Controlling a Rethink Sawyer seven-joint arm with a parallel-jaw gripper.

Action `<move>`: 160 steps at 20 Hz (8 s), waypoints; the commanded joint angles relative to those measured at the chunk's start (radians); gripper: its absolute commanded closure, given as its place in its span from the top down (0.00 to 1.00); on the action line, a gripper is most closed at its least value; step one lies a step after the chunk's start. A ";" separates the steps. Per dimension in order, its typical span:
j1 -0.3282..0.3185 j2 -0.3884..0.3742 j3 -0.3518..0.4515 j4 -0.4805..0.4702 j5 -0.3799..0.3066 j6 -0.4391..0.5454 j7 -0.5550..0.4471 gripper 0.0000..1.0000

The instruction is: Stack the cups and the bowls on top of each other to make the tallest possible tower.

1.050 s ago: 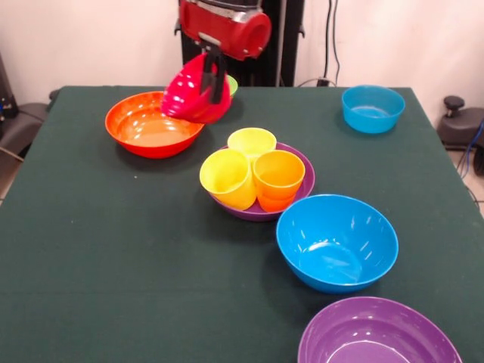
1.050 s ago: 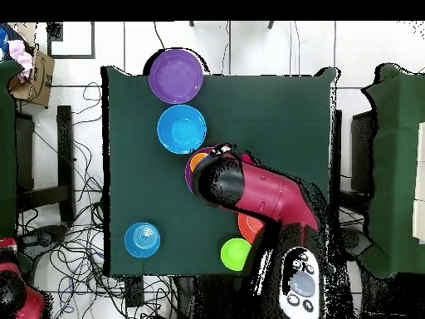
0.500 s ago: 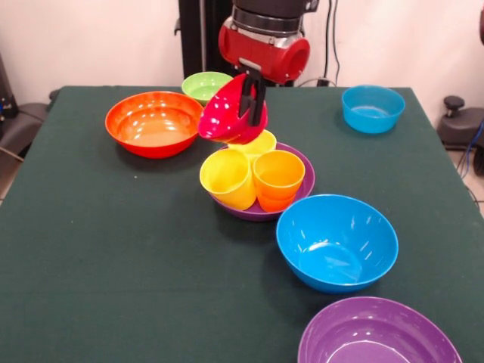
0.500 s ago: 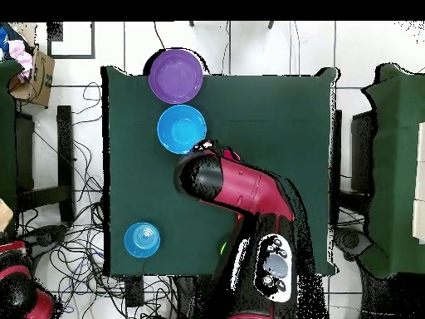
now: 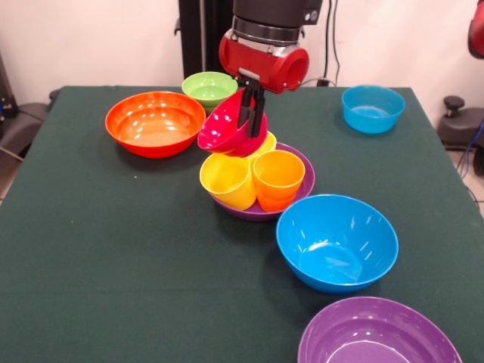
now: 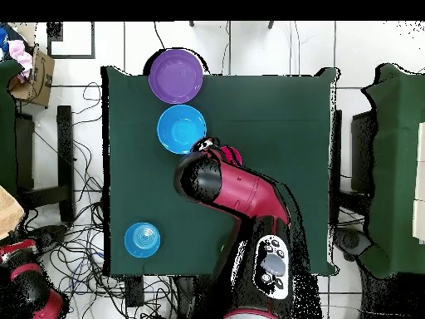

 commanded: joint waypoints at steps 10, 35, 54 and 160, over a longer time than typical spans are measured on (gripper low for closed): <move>0.063 0.066 0.063 0.059 0.118 -0.058 0.230 0.00; 0.090 0.115 0.057 0.052 0.188 -0.120 0.202 0.00; 0.065 0.090 0.151 0.179 0.212 -0.209 0.248 0.00; 0.199 -0.063 0.062 0.375 0.239 0.200 0.357 0.00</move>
